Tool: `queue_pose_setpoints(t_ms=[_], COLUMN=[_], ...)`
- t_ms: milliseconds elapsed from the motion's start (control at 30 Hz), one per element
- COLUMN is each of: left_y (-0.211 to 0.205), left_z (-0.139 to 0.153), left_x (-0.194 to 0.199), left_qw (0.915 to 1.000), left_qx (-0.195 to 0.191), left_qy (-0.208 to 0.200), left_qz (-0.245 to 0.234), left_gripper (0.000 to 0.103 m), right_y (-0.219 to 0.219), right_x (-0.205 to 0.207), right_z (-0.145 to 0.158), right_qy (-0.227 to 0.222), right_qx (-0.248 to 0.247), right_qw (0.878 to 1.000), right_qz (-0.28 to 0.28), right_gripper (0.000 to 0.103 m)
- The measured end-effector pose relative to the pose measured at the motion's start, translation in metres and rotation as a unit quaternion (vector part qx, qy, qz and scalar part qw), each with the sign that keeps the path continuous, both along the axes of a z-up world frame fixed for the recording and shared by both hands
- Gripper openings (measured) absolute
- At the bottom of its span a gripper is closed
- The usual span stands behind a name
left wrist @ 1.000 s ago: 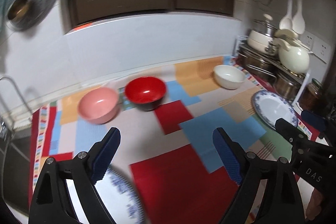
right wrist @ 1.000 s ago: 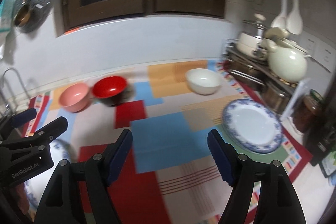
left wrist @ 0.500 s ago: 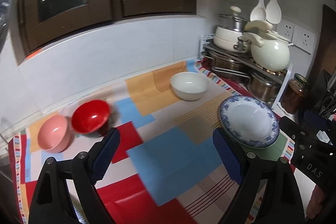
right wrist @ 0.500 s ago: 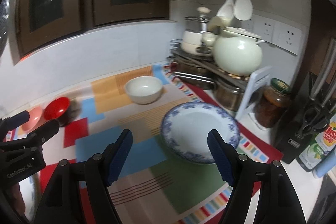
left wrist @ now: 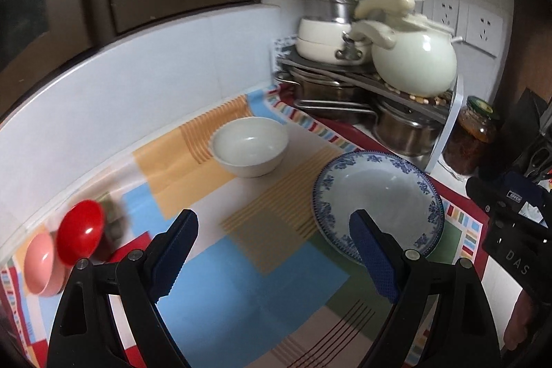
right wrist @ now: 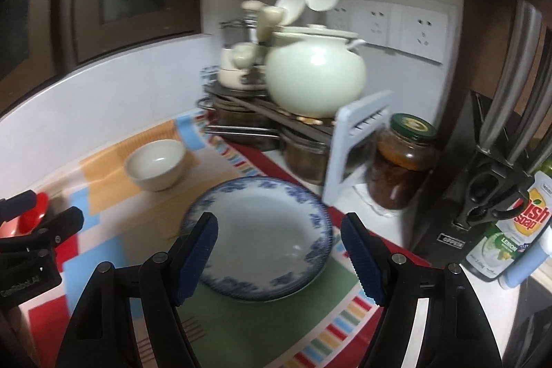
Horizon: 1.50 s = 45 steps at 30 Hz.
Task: Organize plates and bowls
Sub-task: 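Move both grippers to the rim of the second blue-and-white plate by the teapot, then close both grippers on the rim of the second blue-and-white plate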
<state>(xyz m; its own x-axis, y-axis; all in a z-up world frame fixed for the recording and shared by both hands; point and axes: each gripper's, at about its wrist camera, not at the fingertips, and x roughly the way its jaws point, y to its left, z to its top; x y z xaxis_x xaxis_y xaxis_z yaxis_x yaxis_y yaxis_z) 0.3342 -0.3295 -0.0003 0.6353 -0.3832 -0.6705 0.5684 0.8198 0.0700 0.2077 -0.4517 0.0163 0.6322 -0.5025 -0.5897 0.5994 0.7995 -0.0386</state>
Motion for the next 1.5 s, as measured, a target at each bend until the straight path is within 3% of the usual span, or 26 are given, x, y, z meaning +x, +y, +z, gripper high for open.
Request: queue_pose_setpoints(t_ms=[433, 800, 1333, 1500], left_y=[-0.069, -0.094, -0.116, -0.12], left_z=[-0.057, -0.104, -0.132, -0.136], left_x=[0.042, 0.071, 0.09, 0.092], left_qw=[0.9976, 0.9944, 0.991, 0.9899], left_qx=[0.042, 0.057, 0.056, 0.054], left_qy=[0.039, 0.08, 0.113, 0.122], left_qz=[-0.039, -0.038, -0.043, -0.047], left_gripper=[0.085, 0.078, 0.063, 0.058], right_y=[-0.066, -0.095, -0.11, -0.114], right_x=[0.023, 0.045, 0.061, 0.063], right_z=[-0.055, -0.096, -0.122, -0.125], right_qy=[0.039, 0.073, 0.092, 0.093], right_qx=[0.035, 0.054, 0.069, 0.078], right_qw=[0.997, 0.993, 0.99, 0.99], right_qz=[-0.061, -0.076, -0.079, -0.077], right_gripper=[0.075, 0.075, 0.074, 0.066])
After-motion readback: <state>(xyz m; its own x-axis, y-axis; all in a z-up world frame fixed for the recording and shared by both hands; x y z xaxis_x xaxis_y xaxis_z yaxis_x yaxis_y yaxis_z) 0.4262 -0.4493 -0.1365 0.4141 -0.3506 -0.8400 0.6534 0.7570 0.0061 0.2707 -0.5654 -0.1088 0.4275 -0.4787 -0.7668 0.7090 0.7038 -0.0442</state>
